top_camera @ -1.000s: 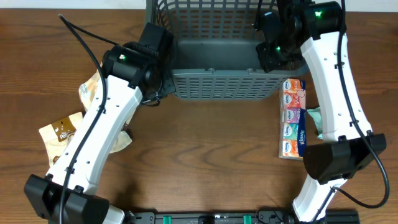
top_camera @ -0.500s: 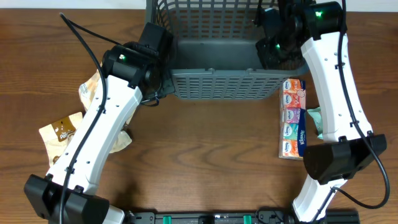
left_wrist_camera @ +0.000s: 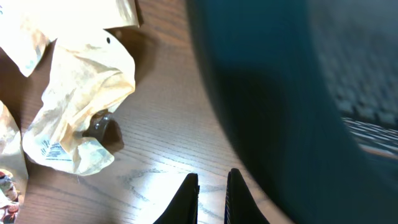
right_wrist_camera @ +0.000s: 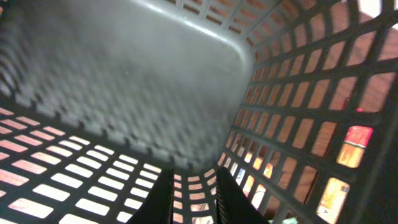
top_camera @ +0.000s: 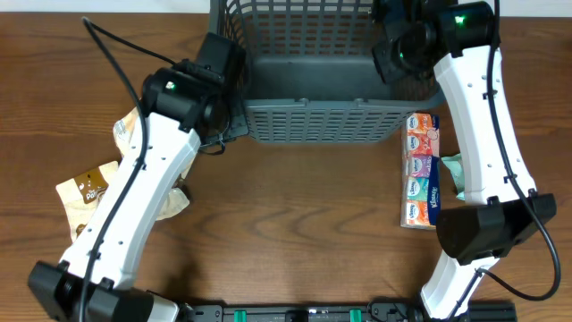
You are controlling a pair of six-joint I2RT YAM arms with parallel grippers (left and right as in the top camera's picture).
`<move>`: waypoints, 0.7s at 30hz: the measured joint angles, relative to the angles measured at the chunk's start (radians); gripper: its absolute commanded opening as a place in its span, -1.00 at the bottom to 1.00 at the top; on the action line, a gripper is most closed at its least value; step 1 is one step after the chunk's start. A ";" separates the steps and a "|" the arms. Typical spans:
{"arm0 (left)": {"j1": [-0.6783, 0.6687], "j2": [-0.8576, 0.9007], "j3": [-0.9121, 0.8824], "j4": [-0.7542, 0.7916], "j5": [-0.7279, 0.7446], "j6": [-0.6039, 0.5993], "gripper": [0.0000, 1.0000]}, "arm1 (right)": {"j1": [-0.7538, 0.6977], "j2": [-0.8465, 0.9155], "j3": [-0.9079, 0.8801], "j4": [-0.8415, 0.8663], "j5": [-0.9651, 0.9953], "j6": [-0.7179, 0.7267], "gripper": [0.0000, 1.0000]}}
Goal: Pack container
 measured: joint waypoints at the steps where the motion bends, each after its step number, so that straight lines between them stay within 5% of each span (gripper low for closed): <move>1: 0.000 -0.009 0.000 0.000 0.000 0.000 -0.88 | 0.000 0.000 0.010 0.000 0.002 0.000 -0.73; 8: 0.000 -0.063 0.000 -0.001 -0.012 0.008 -0.86 | 0.000 0.000 0.113 0.002 0.006 0.000 -0.66; 15: 0.000 -0.103 0.000 0.000 -0.023 0.031 -0.51 | 0.000 -0.002 0.208 -0.005 0.029 0.003 -0.21; 21: 0.001 -0.165 0.000 0.023 -0.130 0.083 -0.31 | -0.027 -0.014 0.270 0.005 0.064 0.030 -0.10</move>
